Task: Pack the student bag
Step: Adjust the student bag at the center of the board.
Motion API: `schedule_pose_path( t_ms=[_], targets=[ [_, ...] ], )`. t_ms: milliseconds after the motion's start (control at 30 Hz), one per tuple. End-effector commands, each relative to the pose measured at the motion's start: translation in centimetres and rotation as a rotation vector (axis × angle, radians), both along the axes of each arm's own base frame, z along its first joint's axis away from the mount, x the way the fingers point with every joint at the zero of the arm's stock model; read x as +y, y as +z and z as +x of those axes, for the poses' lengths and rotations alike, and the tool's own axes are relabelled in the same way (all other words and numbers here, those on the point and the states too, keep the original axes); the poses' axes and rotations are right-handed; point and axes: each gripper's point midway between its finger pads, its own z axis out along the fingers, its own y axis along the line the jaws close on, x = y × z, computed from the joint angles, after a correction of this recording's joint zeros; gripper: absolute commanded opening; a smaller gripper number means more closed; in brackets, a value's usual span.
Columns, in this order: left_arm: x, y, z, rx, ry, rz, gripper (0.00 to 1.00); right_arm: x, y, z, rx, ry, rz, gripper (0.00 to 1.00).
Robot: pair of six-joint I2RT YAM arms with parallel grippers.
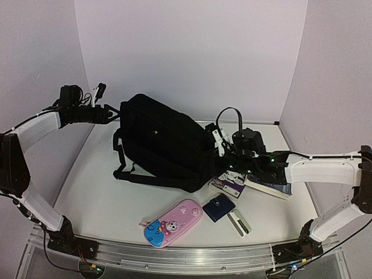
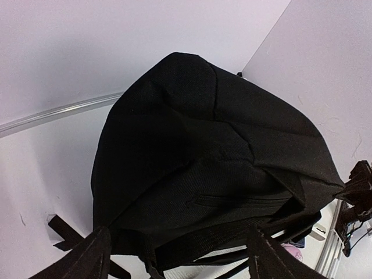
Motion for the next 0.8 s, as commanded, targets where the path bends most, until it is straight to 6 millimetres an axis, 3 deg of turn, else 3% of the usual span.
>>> schedule_pose_path(
  t_ms=[0,100,200,333,433,533,633,767],
  targets=[
    [-0.4,3.3,1.8,-0.194,-0.051,0.056,0.70,-0.4,2.1,-0.2,-0.033,-0.001,0.059,0.00],
    [-0.6,3.1,2.3,-0.195,-0.061,0.048,0.62,-0.5,1.8,-0.2,-0.025,-0.010,0.058,0.00],
    [-1.1,3.1,2.5,-0.187,-0.077,0.035,0.60,-0.5,1.4,-0.1,-0.016,-0.016,0.053,0.00],
    [-2.4,3.0,2.4,-0.164,-0.128,0.018,0.62,-0.4,1.0,0.1,0.000,-0.025,0.055,0.00],
    [-3.2,2.9,2.5,-0.160,-0.143,0.020,0.72,-0.3,0.7,0.0,0.016,-0.022,0.060,0.00],
    [-4.5,2.5,2.4,-0.146,-0.175,0.027,0.71,-0.3,0.2,0.0,0.028,-0.025,0.058,0.00],
    [-5.2,2.0,2.4,-0.139,-0.184,0.050,0.56,-0.4,0.0,-0.1,0.035,-0.026,0.057,0.00],
    [-5.2,1.8,2.2,-0.146,-0.160,0.081,0.22,-1.1,0.0,0.5,0.024,-0.080,0.051,0.00]
  ],
)
